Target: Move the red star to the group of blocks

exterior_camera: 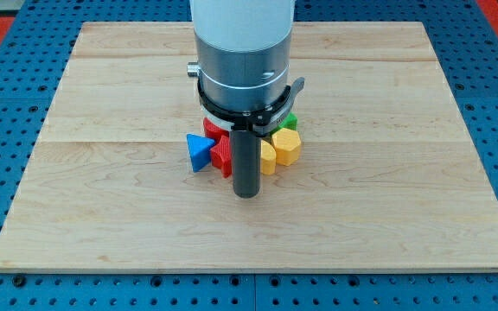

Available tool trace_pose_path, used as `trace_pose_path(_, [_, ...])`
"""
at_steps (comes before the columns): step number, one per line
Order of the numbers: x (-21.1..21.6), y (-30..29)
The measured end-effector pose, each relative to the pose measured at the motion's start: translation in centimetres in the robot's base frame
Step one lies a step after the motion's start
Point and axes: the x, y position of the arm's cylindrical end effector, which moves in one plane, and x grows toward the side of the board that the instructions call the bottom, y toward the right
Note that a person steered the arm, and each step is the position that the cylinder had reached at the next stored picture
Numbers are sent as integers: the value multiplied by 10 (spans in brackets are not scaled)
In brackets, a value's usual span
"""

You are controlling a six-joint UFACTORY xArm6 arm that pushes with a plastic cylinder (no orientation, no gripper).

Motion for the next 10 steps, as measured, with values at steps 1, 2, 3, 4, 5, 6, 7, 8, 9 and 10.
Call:
trace_pose_path(1, [5,0])
trace_pose_path(2, [-1,-4])
trace_pose_path(3, [-2,-6])
trace_pose_path(4, [-2,-6])
trace_pose_path(5, [-2,-16])
trace_pose_path(6, [-2,-49])
trace_pose_path(7, [-13,-46])
trace_pose_path(8, [-25,-42])
trace_pose_path(9, [-26,-42])
trace_pose_path(10, [-26,-42])
